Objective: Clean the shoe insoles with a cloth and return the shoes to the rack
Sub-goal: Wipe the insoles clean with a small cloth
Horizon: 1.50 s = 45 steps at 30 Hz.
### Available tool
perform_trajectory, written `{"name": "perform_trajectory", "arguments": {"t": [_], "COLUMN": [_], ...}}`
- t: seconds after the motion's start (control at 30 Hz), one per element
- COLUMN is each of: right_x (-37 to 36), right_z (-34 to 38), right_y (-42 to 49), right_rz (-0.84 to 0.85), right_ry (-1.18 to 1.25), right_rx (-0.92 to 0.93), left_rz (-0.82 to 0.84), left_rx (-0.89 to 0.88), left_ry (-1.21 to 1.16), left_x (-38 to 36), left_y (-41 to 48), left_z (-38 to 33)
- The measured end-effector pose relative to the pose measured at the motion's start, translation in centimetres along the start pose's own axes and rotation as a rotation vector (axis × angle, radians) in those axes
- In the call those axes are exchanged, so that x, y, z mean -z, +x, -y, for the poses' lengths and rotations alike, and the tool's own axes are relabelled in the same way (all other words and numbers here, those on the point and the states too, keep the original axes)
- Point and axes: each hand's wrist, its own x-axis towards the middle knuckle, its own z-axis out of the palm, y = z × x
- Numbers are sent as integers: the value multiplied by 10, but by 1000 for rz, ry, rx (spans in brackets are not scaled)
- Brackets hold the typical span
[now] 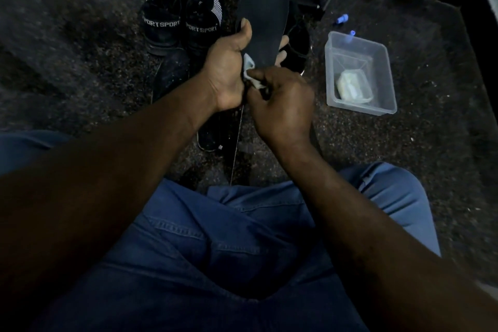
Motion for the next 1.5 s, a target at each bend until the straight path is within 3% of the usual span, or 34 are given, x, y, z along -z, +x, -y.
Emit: {"name": "perform_trajectory", "arguments": {"t": [0.2,0.37,0.5,0.6,0.8,0.93,1.03,1.2,1.4,1.5], "right_x": [8,7,-1,2,11,6,3,6,5,14], "right_z": [-13,-21,-3,-4,-18,-7,-9,-23,-10,-25], "right_y": [21,35,10,9,34,19,15,35,13,25], "right_rz": [-40,-82,-5,-2,-79,-5,9,-71,44,-7], "right_ry": [-206,-118,-20,-77,-77,-9,-94,-165,-161,-265], "right_rx": [-2,-123,-33,29,-156,-56,33,-115,96,-27], "left_rz": [-7,-15,-35,-32,-20,-30,-46,-13,-52,-39], "left_rx": [15,7,8,22,10,11,15,21,17,24], "left_ry": [4,-29,-5,1,-36,-61,-23,-44,-18,-33], "left_x": [-6,-11,-2,0,-11,-6,-5,-6,-7,-11], "left_y": [-4,-7,-2,-1,-6,-4,-3,-4,-4,-9], "left_z": [5,7,6,7,9,6,6,10,9,8]}}
